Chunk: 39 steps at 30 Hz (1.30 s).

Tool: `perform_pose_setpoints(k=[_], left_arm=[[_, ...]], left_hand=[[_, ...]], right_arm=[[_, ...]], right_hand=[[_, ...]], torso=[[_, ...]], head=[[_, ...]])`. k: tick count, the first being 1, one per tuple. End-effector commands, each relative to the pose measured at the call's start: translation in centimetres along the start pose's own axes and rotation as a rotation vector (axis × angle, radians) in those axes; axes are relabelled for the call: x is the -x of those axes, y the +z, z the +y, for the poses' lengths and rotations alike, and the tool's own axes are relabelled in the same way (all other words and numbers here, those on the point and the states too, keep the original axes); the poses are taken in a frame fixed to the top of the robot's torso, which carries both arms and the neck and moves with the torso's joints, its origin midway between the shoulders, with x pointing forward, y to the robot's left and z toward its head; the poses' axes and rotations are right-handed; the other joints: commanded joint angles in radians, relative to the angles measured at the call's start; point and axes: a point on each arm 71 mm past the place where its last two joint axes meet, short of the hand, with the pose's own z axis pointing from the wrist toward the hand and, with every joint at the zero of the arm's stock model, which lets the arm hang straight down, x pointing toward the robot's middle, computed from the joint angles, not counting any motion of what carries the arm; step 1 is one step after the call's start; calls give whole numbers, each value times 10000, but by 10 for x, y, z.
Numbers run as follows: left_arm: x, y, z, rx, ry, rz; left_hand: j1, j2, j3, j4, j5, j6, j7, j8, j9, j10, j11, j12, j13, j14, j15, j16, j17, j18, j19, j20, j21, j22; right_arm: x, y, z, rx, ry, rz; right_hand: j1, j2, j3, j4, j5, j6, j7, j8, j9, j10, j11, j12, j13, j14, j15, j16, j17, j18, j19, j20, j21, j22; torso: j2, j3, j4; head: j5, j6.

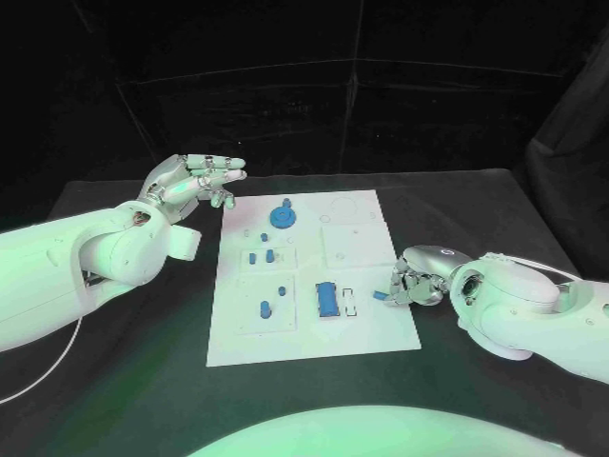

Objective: Assemble the parts on the task board

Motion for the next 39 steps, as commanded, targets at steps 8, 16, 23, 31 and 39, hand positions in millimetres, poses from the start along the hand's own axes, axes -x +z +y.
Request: perform_pose_setpoints(k=[8,16,23,31,39], left_arm=[[-1,0,-1,-19,-83,114],[-1,0,-1,-8,-78,104],[-1,0,-1,16,-73,94],[0,0,-1,20,-65,80],[-1,0,-1,14,-67,87]], left_hand=[[27,40,-11,-49,-33,-11,37,62,-7,-66,27,46,-15,-73,-26,-41,-12,137,-54,7,-48,-14],[27,40,-11,-49,-33,-11,37,62,-7,-66,27,46,-15,-73,-26,-41,-12,137,-54,7,-48,-14],[44,40,-28,-77,-34,-24,43,80,-10,-89,31,79,-24,-97,-26,-51,-69,137,-53,5,-63,-29],[45,40,-28,-79,-34,-25,43,80,-10,-90,31,79,-24,-99,-26,-52,-72,137,-53,5,-63,-29],[50,42,-27,-82,-33,-27,44,80,-10,-94,31,80,-25,-100,-26,-51,-73,137,-53,5,-64,-30]], right_arm=[[-6,5,15,392,-1480,61],[-7,7,23,636,-2300,66],[-9,9,26,688,-2915,93],[-7,6,31,816,-2148,-83],[-5,-2,34,789,-84,-97]], right_hand=[[664,159,98,-387,-428,220,-8,-234,-158,34,-41,-154,-68,449,-18,-37,-13,-82,52,-22,13,1276],[935,188,215,-575,-580,289,-15,-321,-211,35,-52,-194,-80,452,-28,-35,8,-86,63,-29,21,1294],[1542,429,711,-919,-963,419,-41,-474,-316,-4,-87,-317,-136,457,-61,-26,47,-92,77,-62,30,1317],[1242,890,1296,-556,-226,647,-127,-701,-463,250,-155,-105,41,505,-106,96,246,-128,188,-99,131,1455],[914,676,2109,-201,442,889,-166,-975,-601,491,-207,182,359,554,-150,258,493,-170,310,-147,249,1614]], torso=[[-4,-9,4],[-4,-10,-7],[-12,-6,-3],[-13,5,-13],[-5,-1,8]], head=[[-61,-10],[-24,-36],[-11,-48],[9,-45],[1,-51]])
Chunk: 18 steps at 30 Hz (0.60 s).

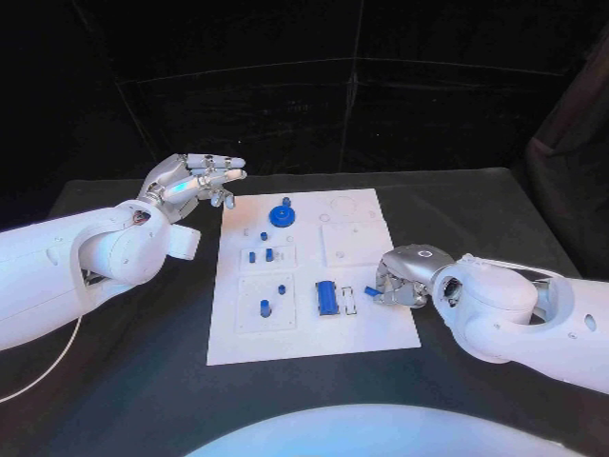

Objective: Assemble the parts on the task board

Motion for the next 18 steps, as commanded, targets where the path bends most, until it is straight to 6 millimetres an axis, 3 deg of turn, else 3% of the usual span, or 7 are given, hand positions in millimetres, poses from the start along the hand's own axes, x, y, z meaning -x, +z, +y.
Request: perform_pose_setpoints(k=[1,6,13,18], left_arm=[[-1,0,-1,-48,-68,86],[-1,0,-1,-49,-65,79],[-1,0,-1,-49,-68,88],[-2,0,-1,-48,-71,92]], left_hand=[[60,47,6,-60,-32,-33,45,37,-12,-65,-5,38,-15,-65,10,-50,-20,137,-54,4,-66,-14],[60,47,6,-60,-32,-33,45,37,-12,-65,-5,38,-15,-65,10,-50,-20,137,-54,4,-66,-14],[60,47,6,-60,-32,-33,45,37,-12,-65,-5,38,-15,-65,10,-50,-20,137,-54,4,-66,-14],[60,47,6,-60,-32,-33,45,37,-12,-65,-5,38,-15,-65,10,-50,-20,137,-54,4,-66,-14]], right_arm=[[-1,-3,1,-207,1679,61],[1,-7,2,-309,2900,-150],[2,-8,3,-487,4256,-312],[0,-7,4,-619,4669,-16]], right_hand=[[-290,-221,265,126,122,174,-62,-74,2,220,-121,40,56,557,-77,56,46,-174,246,-73,71,1620],[-690,-584,537,431,261,313,-60,-191,-43,302,-116,83,145,562,-67,86,94,-182,269,-70,95,1654],[-1052,-1003,672,653,934,444,-54,-305,-69,377,-109,169,285,570,-64,116,145,-188,288,-65,114,1684],[-1209,-1125,687,738,1212,494,-49,-354,-75,399,-104,182,332,572,-60,126,163,-189,292,-63,117,1691]], torso=[[10,-1,15],[4,-8,7],[4,-13,6],[5,-16,1]], head=[[0,-6],[23,-18],[54,-50],[69,-48]])
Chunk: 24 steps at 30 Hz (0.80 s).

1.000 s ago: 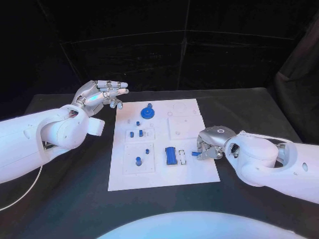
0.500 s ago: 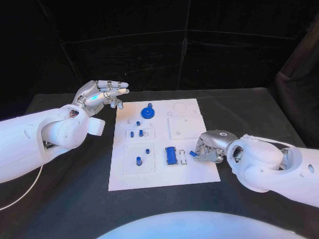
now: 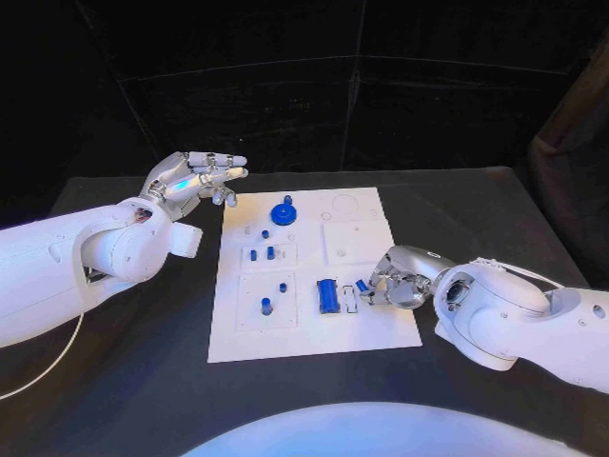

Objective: Assemble the parts on the task board

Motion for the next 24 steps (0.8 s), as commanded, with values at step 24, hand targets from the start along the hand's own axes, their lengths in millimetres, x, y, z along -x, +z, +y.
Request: perform_pose_setpoints(k=[24], left_arm=[[-2,0,-1,-53,-90,131]], left_hand=[[70,57,10,-67,-32,-37,47,40,-12,-71,-3,44,-18,-68,10,-48,-13,137,-54,4,-68,-17]], right_arm=[[-15,15,10,-679,764,1004]], right_hand=[[-646,-135,-225,209,727,265,-8,-96,29,110,45,115,159,579,-62,91,201,-190,299,-60,43,1708]], torso=[[6,3,-5]], head=[[70,-39]])
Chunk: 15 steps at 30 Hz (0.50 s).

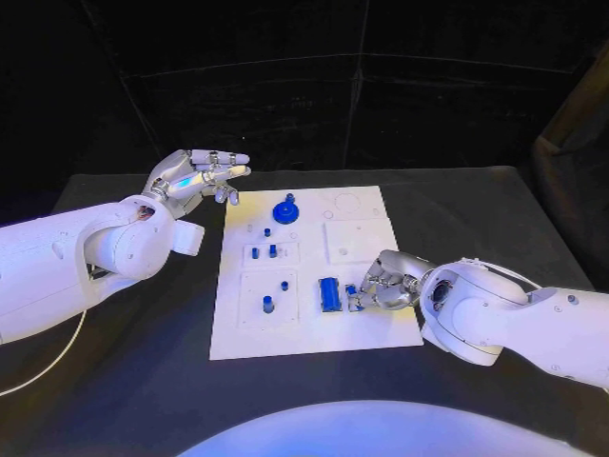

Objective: Assemble the parts on the task board

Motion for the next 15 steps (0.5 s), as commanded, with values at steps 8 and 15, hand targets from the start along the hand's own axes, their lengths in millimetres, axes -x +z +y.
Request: perform_pose_setpoints(k=[8,15], left_arm=[[-1,0,-1,-54,-79,105],[-1,0,-1,-53,-79,107]], left_hand=[[70,57,10,-67,-32,-37,47,41,-12,-71,-3,45,-10,-68,10,-48,-15,137,-54,4,-68,-10],[70,57,10,-67,-32,-37,47,41,-12,-71,-3,45,-10,-68,10,-48,-15,137,-54,4,-68,-10]], right_arm=[[1,1,1,-90,-393,-157],[1,2,5,66,-502,-365]], right_hand=[[-291,13,-154,2,69,88,-5,-44,33,87,6,31,12,579,-70,61,208,-190,299,-67,42,1711],[-855,-25,-613,5,-504,125,0,-90,79,113,18,0,51,575,-58,51,200,-190,296,-60,38,1712]], torso=[[-3,4,-7],[2,1,-13]], head=[[-10,26],[-21,51]])
